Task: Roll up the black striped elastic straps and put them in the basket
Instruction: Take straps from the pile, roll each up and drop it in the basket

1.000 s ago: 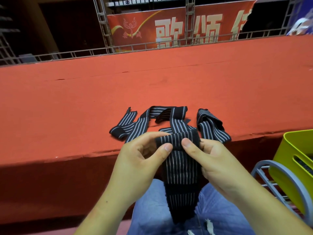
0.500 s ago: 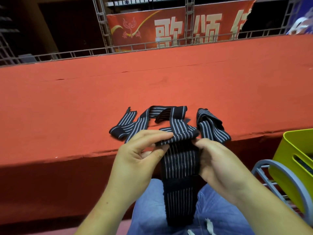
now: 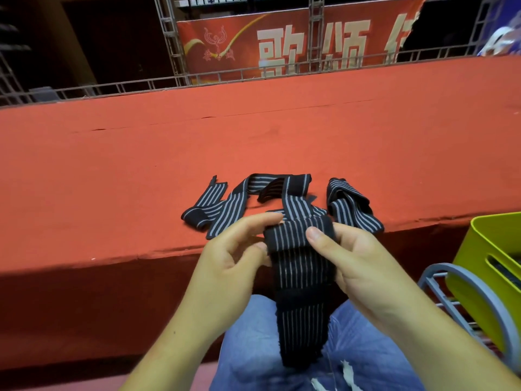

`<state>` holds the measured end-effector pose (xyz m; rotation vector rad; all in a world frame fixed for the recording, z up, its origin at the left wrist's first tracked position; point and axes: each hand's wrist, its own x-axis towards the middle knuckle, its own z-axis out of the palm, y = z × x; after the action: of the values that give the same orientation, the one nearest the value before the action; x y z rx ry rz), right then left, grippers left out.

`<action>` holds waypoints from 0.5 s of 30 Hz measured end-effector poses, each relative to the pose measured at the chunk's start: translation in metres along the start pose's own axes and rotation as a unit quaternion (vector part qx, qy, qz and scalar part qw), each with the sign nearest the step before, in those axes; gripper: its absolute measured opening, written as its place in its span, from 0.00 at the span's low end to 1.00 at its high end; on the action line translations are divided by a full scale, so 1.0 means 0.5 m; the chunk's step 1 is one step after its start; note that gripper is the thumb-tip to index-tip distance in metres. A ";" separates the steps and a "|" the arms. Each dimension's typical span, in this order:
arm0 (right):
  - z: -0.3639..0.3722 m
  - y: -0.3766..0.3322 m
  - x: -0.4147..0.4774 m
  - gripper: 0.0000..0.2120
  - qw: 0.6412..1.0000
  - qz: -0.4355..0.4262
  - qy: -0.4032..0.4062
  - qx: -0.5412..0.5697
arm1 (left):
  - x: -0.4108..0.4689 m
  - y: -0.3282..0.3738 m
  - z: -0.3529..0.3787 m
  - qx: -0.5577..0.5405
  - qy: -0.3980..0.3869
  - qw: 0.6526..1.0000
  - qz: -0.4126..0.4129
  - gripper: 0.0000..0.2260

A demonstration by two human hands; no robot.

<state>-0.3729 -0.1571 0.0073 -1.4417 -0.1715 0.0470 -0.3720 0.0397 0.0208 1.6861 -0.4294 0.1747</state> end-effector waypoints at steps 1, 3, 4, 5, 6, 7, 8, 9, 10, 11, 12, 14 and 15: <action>-0.002 0.004 0.002 0.15 1.000 -0.006 0.000 -0.012 | 0.002 0.000 -0.001 -0.024 0.002 1.000 -0.016 0.17; -0.003 0.010 0.003 0.14 0.999 -0.016 0.003 -0.029 | 0.000 0.004 0.000 -0.025 -0.006 0.999 -0.026 0.12; 0.000 0.011 0.003 0.14 0.999 -0.020 0.005 -0.030 | -0.003 0.005 -0.001 -0.008 -0.015 1.000 -0.024 0.09; 0.001 0.009 0.002 0.14 0.999 -0.024 0.005 -0.027 | -0.004 0.007 -0.001 0.010 -0.023 1.000 -0.017 0.08; 0.003 0.007 0.001 0.15 0.999 -0.025 0.002 -0.026 | -0.006 0.008 0.000 0.024 -0.028 0.999 -0.011 0.08; 0.005 0.008 0.000 0.15 0.999 -0.024 -0.005 -0.026 | -0.007 0.006 -0.001 0.036 -0.025 0.999 -0.008 0.08; 0.005 0.006 -0.001 0.15 0.999 -0.022 -0.012 -0.027 | -0.008 0.005 -0.002 0.044 -0.022 0.999 -0.007 0.08; 0.005 0.007 -0.002 0.16 0.999 -0.018 -0.016 -0.025 | -0.009 0.004 -0.002 0.047 -0.017 0.999 -0.005 0.07; 0.006 0.007 -0.003 0.17 1.000 -0.012 -0.017 -0.022 | -0.010 0.004 -0.003 0.048 -0.012 0.999 -0.004 0.07; 0.006 0.007 -0.003 0.18 1.000 -0.009 -0.017 -0.024 | -0.011 0.004 -0.004 0.053 -0.010 0.999 -0.001 0.07; 0.006 0.006 -0.003 0.18 0.999 -0.010 -0.013 -0.032 | -0.012 0.005 -0.004 0.059 -0.011 0.998 0.000 0.07; 0.006 0.006 -0.002 0.18 0.999 -0.022 -0.001 -0.047 | -0.014 0.006 -0.002 0.059 -0.015 0.998 0.002 0.06; 0.006 0.006 -0.001 0.17 0.998 -0.029 0.005 -0.048 | -0.013 0.007 -0.001 0.054 -0.013 0.998 0.003 0.06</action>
<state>-0.3738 -0.1539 0.0046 -1.5311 -0.2098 -0.0161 -0.3793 0.0407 0.0216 1.7954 -0.4517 0.1841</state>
